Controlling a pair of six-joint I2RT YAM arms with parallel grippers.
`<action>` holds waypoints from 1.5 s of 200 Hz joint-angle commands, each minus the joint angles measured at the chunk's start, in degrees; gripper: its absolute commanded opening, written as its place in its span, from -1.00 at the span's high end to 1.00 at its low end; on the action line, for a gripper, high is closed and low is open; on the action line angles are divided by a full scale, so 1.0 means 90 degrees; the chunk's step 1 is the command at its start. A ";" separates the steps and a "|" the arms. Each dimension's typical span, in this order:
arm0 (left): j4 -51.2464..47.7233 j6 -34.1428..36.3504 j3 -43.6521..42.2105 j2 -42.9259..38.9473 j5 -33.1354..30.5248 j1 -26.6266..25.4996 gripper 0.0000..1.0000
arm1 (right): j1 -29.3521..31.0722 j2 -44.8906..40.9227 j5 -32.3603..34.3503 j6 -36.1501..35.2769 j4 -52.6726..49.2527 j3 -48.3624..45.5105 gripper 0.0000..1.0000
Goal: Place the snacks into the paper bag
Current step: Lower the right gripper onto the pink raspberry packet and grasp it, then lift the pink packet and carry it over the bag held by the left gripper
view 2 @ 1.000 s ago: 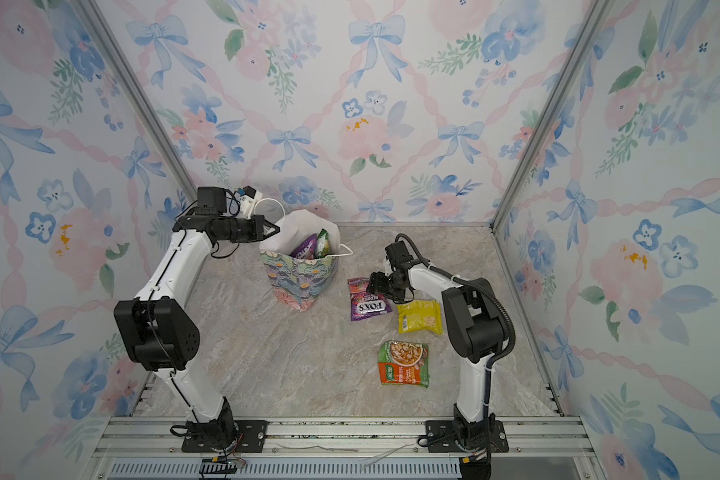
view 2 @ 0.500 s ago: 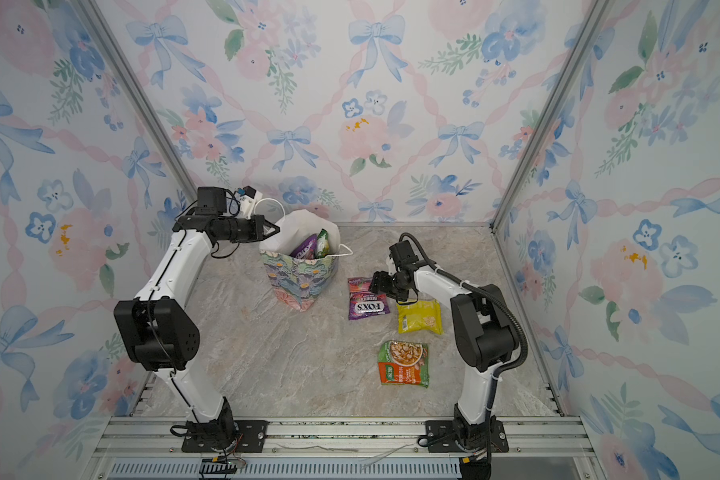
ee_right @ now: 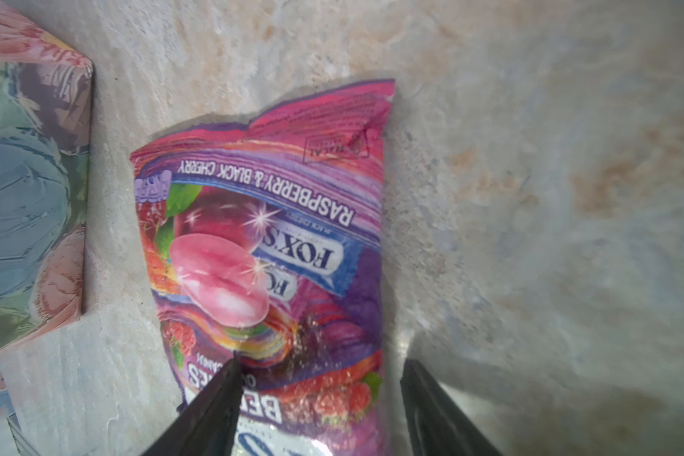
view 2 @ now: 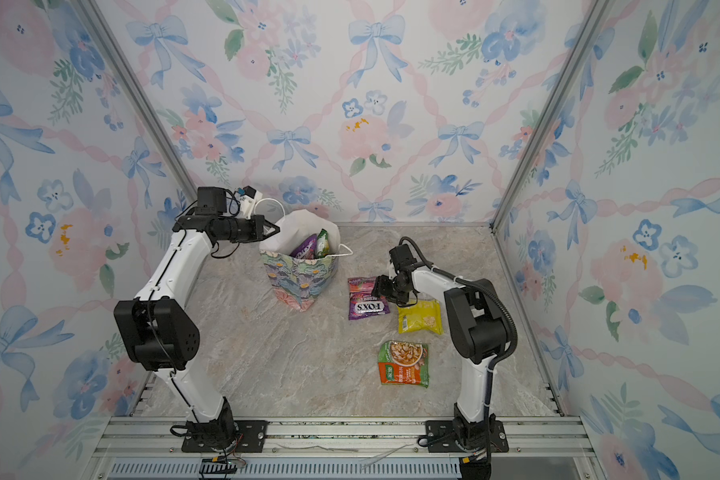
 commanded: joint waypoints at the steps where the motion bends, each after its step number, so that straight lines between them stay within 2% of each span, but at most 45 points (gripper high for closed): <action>1: -0.0011 0.0050 -0.0051 -0.0151 0.0059 0.0051 1.00 | 0.0148 0.0199 -0.0104 0.0111 0.0120 0.0204 -0.25; 17: -0.0012 0.0050 -0.0050 -0.0142 0.0060 0.0046 1.00 | 0.0213 0.0265 -0.0089 0.0218 0.0209 0.0210 -0.13; 57: -0.0011 0.0059 -0.0050 -0.0156 0.0060 0.0056 1.00 | 0.0275 0.0297 -0.0128 0.0603 0.0618 0.0099 0.47; 74: -0.0011 0.0052 -0.0051 -0.0156 0.0056 0.0058 1.00 | 0.0265 0.0256 -0.0175 0.0725 0.0799 0.0037 0.78; 97: -0.0011 0.0060 -0.0051 -0.0161 0.0055 0.0061 1.00 | 0.0259 0.0150 -0.0263 0.0993 0.0951 -0.0001 1.00; 211: -0.0011 0.0046 -0.0049 -0.0171 0.0087 0.0061 1.00 | 0.0198 -0.1187 -0.0193 0.1567 0.1021 0.0013 1.00; 255: -0.0011 0.0059 -0.0051 -0.0172 0.0067 0.0062 1.00 | 0.0183 -0.1900 0.0144 0.1577 0.0698 0.0247 1.00; 300: -0.0011 0.0046 -0.0051 -0.0189 0.0082 0.0060 1.00 | 0.0155 -0.2644 0.0823 0.1316 0.0094 0.0806 1.00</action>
